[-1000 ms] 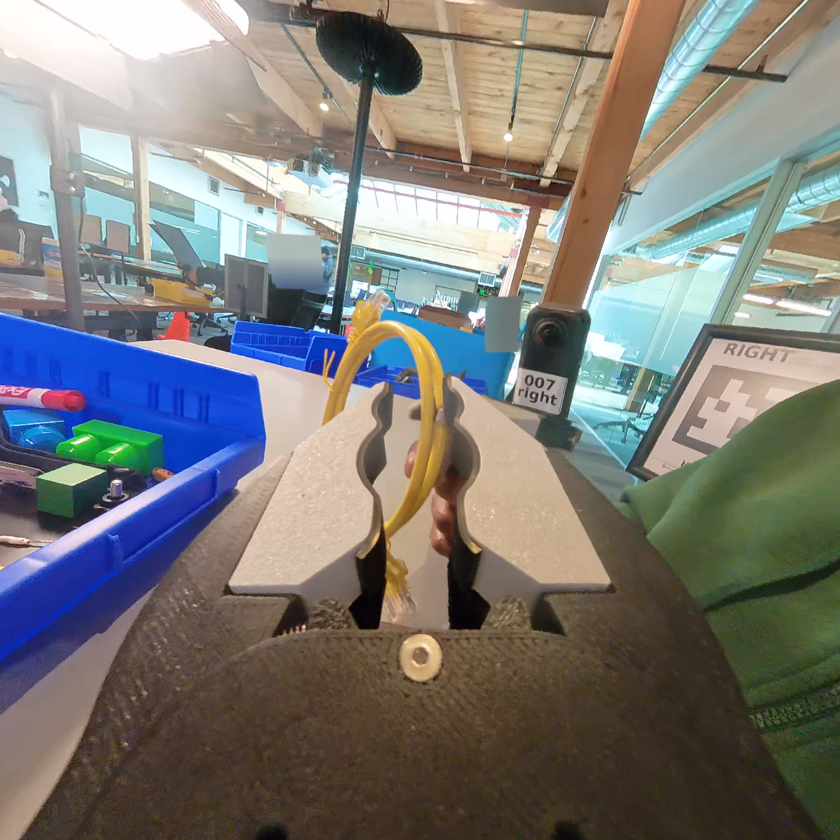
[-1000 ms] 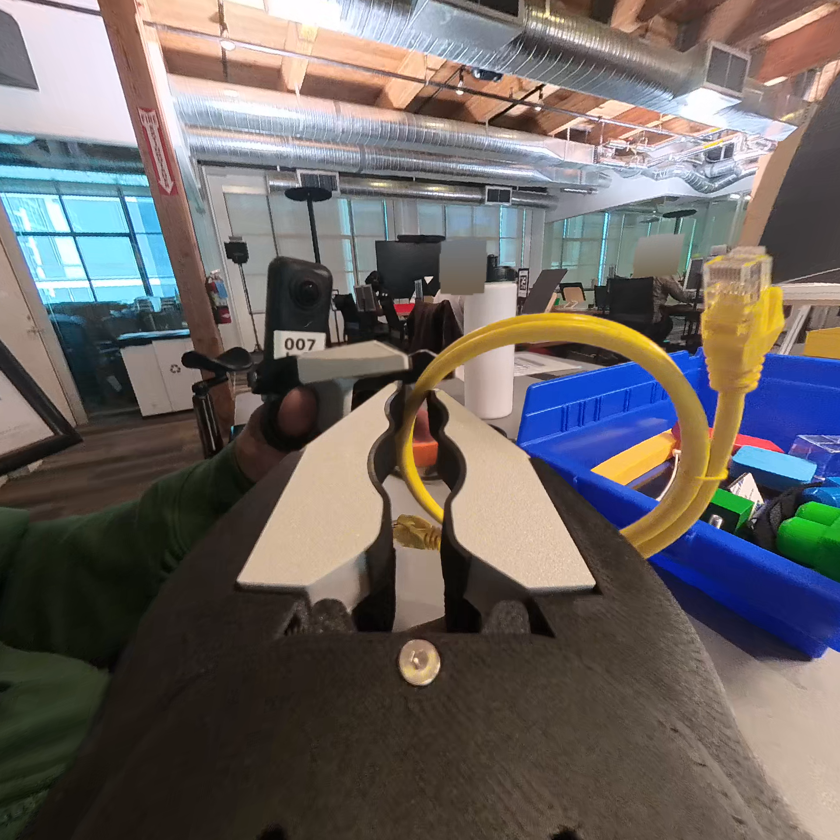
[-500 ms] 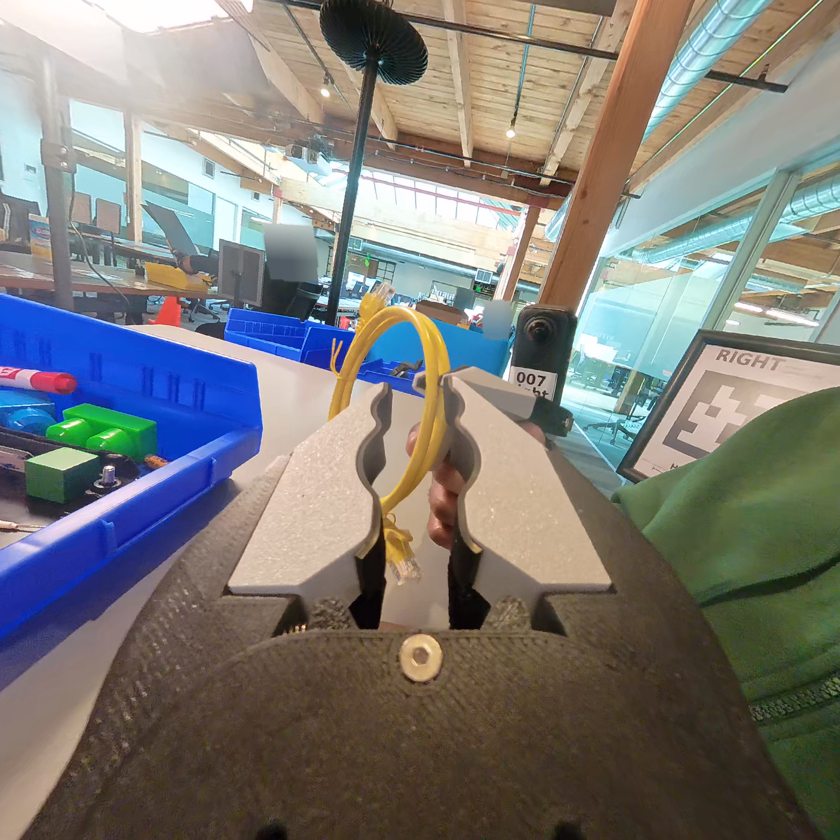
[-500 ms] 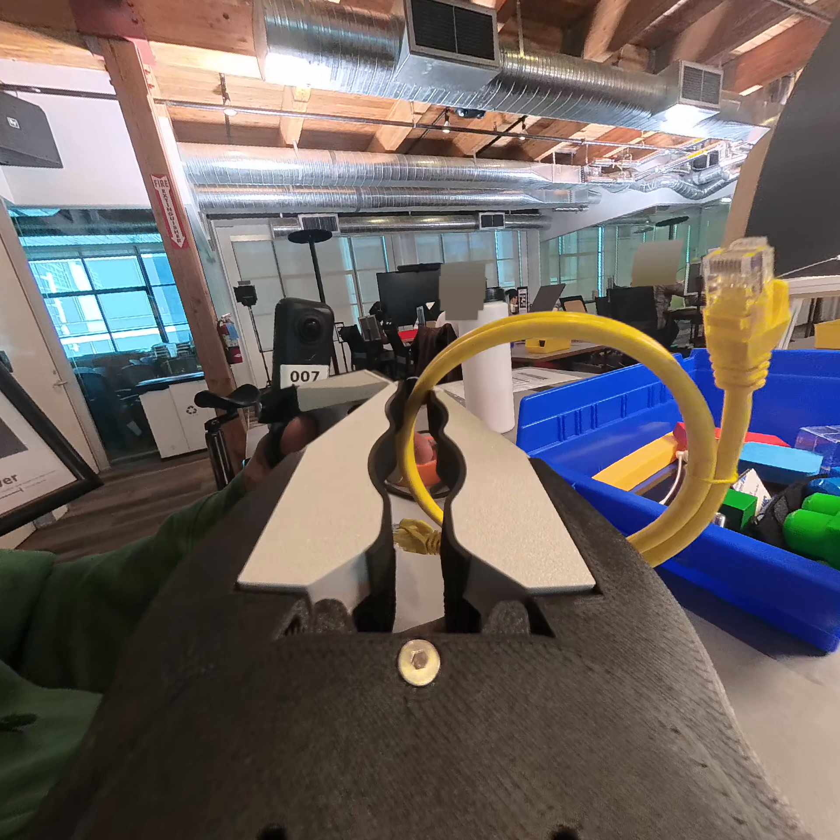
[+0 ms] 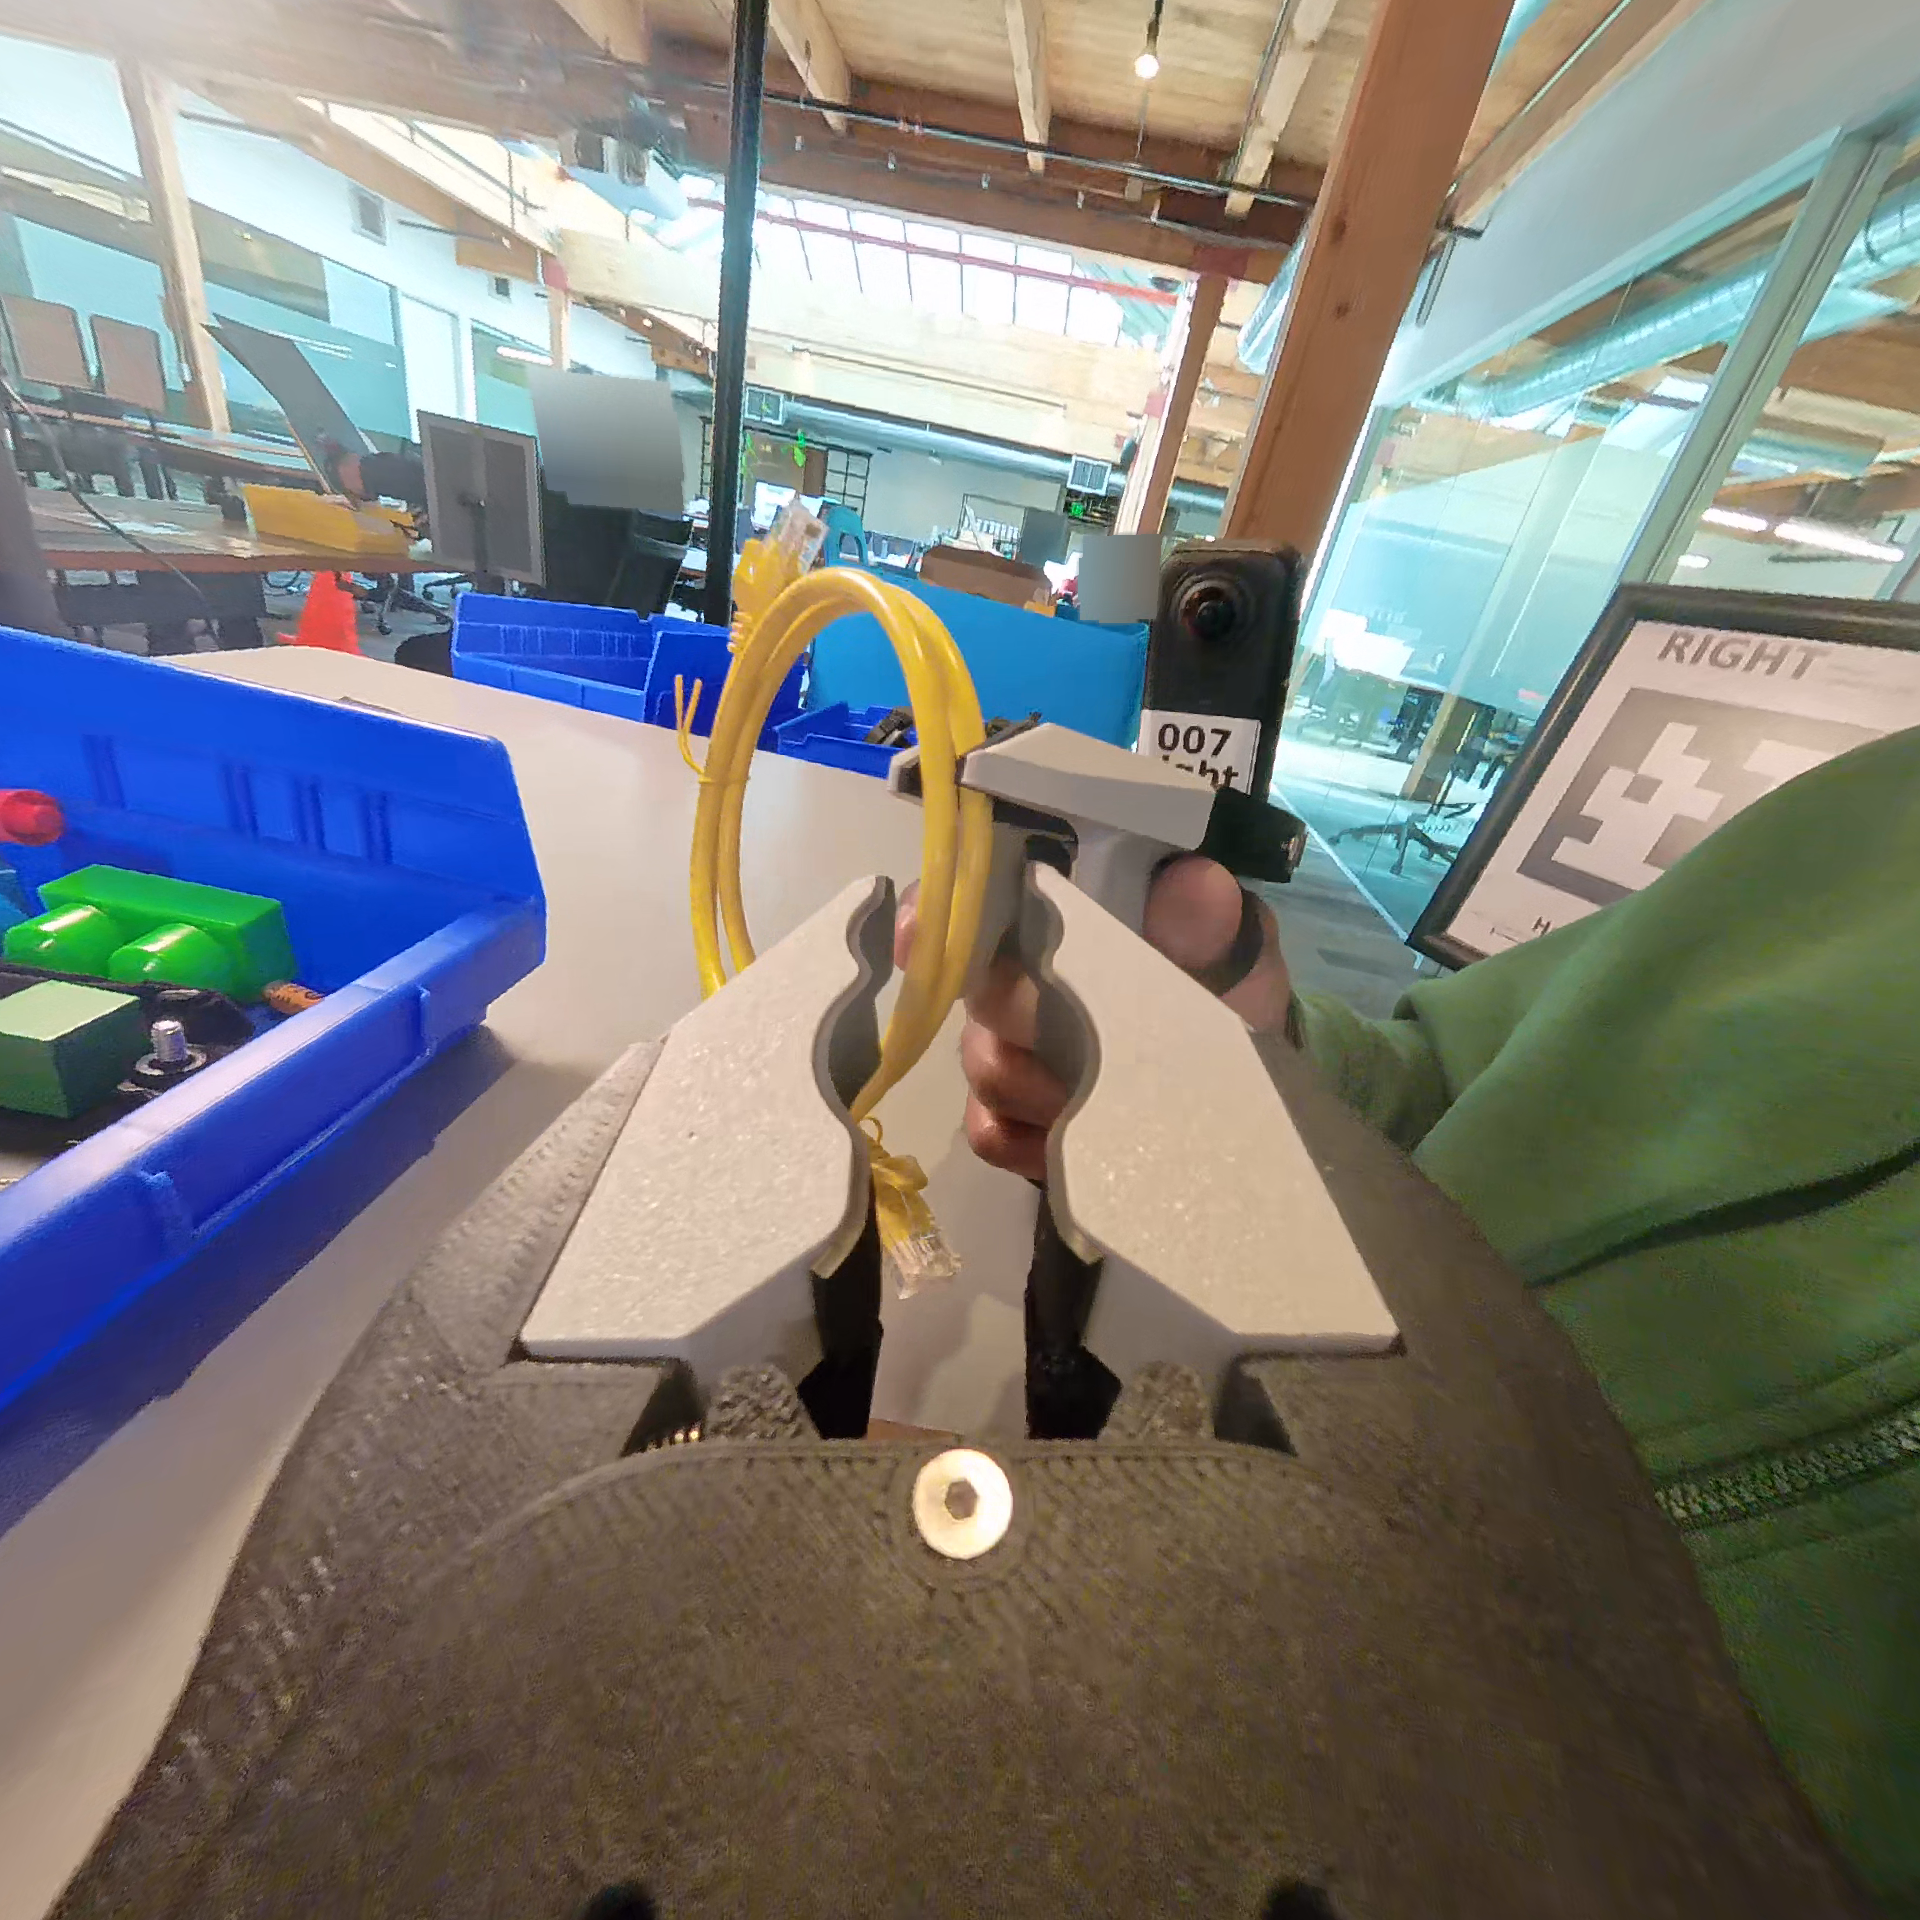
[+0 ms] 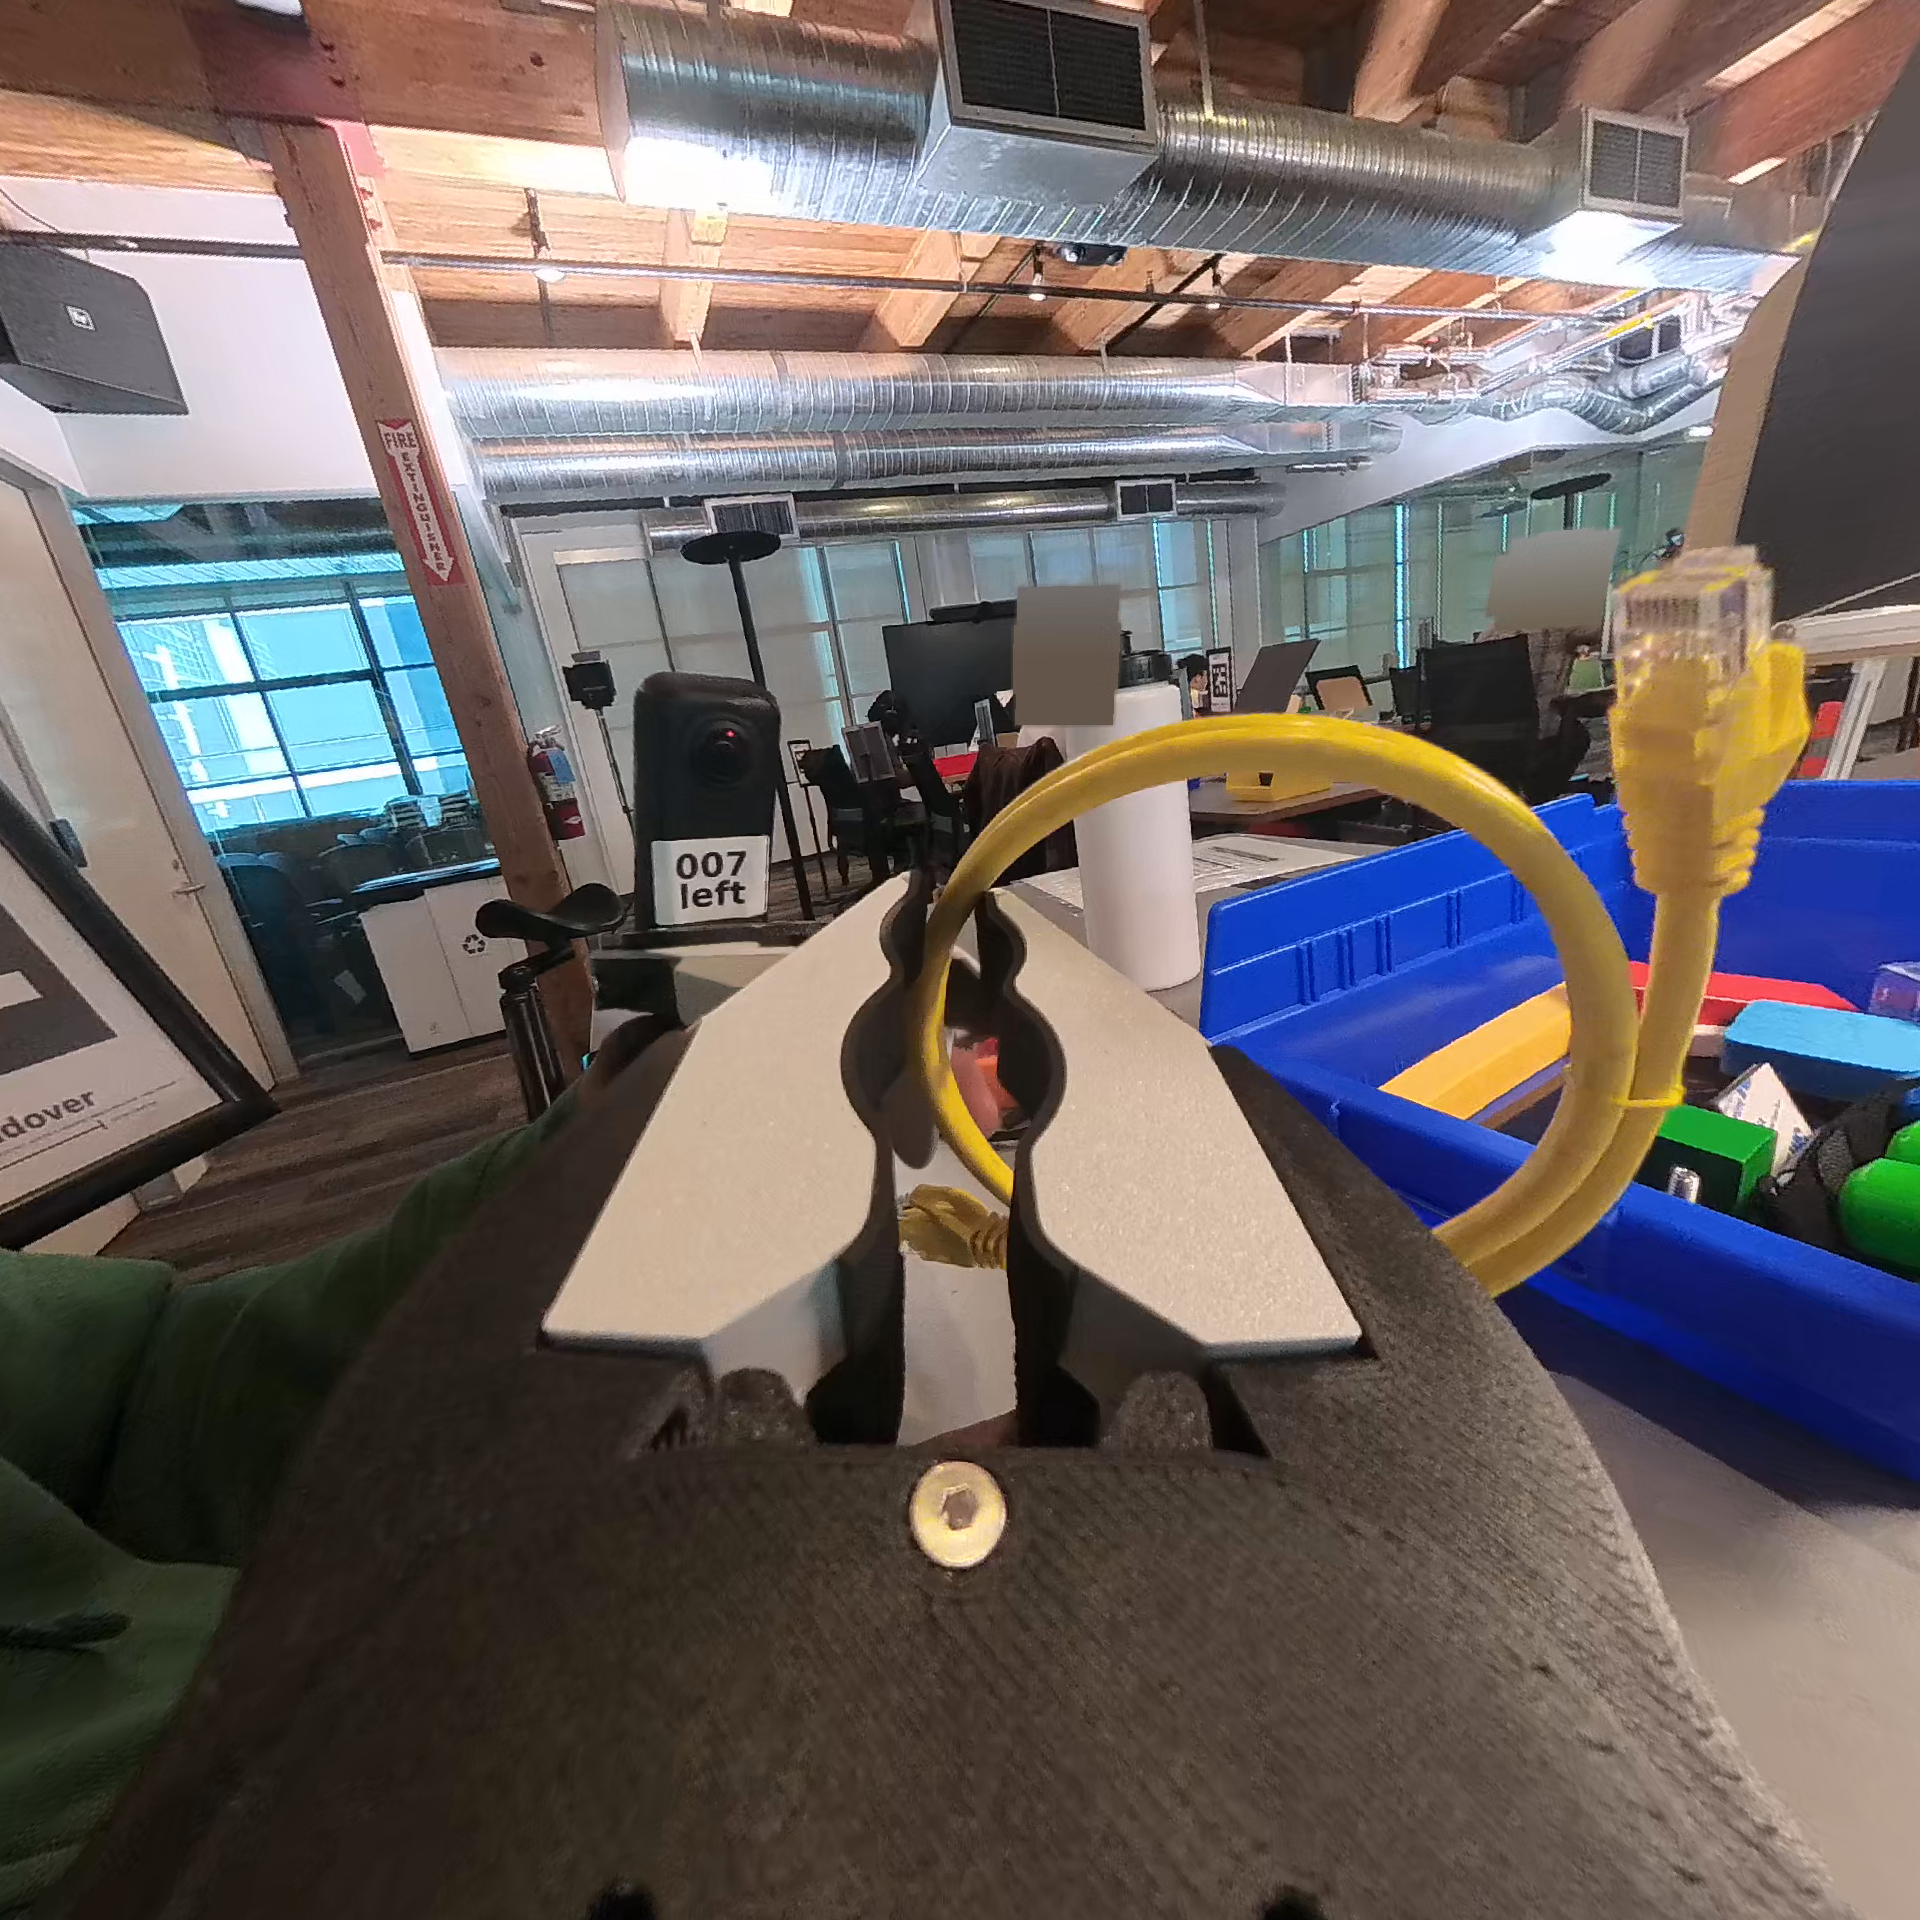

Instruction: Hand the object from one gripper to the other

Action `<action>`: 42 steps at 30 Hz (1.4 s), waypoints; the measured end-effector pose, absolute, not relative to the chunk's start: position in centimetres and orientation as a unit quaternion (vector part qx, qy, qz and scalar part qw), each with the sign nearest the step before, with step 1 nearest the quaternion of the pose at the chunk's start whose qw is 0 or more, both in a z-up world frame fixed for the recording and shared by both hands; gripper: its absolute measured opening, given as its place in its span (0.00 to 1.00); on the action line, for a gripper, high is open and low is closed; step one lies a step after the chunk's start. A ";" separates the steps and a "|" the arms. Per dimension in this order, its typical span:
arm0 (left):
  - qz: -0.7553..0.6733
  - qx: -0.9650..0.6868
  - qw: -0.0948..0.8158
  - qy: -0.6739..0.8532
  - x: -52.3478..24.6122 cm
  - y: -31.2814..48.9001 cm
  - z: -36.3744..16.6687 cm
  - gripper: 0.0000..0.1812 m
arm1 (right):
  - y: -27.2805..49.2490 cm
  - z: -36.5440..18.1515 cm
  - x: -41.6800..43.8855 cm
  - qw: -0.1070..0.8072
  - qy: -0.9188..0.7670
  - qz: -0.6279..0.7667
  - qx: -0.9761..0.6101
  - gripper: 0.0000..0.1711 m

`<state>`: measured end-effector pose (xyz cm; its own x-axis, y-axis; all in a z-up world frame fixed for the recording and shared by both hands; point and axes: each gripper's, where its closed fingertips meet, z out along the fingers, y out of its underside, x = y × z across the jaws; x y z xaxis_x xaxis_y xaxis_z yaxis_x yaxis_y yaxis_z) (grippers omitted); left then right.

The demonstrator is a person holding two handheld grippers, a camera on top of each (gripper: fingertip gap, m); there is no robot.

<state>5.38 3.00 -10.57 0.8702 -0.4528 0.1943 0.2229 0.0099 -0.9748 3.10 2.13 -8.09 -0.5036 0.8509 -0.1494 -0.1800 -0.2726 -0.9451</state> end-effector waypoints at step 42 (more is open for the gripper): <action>-0.246 -0.616 0.744 0.081 4.7 2.1 -8.6 0.03 | -0.6 -10.9 2.4 0.389 -0.580 0.639 -0.323 0.11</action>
